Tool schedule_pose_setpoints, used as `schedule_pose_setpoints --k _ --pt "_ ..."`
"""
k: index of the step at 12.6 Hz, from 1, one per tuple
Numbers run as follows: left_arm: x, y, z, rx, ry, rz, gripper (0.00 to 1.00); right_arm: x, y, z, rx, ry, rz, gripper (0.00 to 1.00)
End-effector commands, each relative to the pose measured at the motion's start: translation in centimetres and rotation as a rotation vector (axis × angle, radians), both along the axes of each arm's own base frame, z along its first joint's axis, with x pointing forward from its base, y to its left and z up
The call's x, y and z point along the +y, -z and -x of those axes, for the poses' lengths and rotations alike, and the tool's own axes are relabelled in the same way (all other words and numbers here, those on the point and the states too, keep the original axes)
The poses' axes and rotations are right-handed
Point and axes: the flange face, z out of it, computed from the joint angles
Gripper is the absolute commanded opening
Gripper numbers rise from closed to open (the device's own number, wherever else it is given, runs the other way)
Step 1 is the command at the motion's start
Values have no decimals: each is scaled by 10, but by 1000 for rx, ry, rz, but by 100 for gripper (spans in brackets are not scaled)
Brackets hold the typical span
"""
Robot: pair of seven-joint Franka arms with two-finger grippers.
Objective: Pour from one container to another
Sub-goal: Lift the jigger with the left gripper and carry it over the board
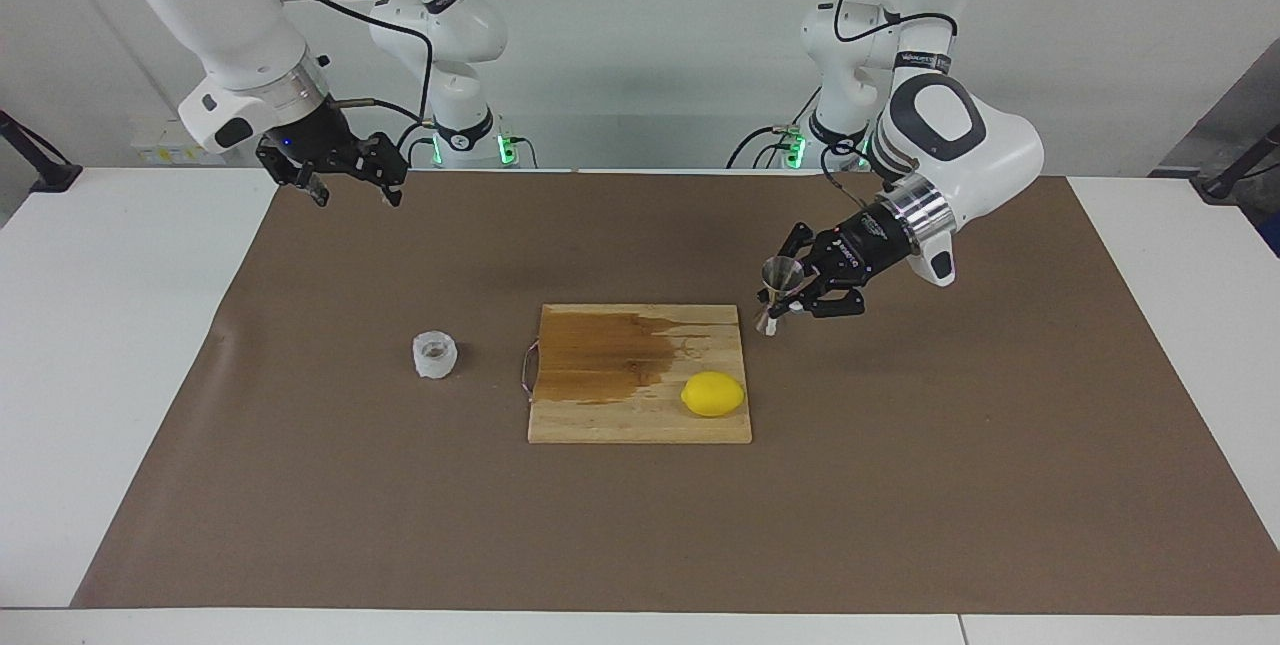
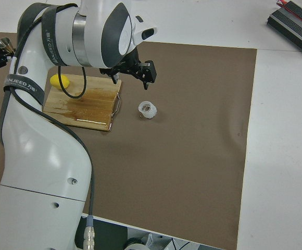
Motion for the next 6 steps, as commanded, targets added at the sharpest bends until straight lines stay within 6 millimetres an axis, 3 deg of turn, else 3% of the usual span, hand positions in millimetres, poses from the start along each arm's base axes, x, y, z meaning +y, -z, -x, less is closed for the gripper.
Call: schedule_pose_setpoints --k 1,4,6 --pt "-31 -5 12 -73 -14 42 0 -1 1 1 4 0 -16 100" --pt "-57 22 15 -35 -8 84 0 -1 0 2 3 0 -16 100" --pt "-91 36 25 -124 52 86 0 -1 0 2 3 0 -16 100"
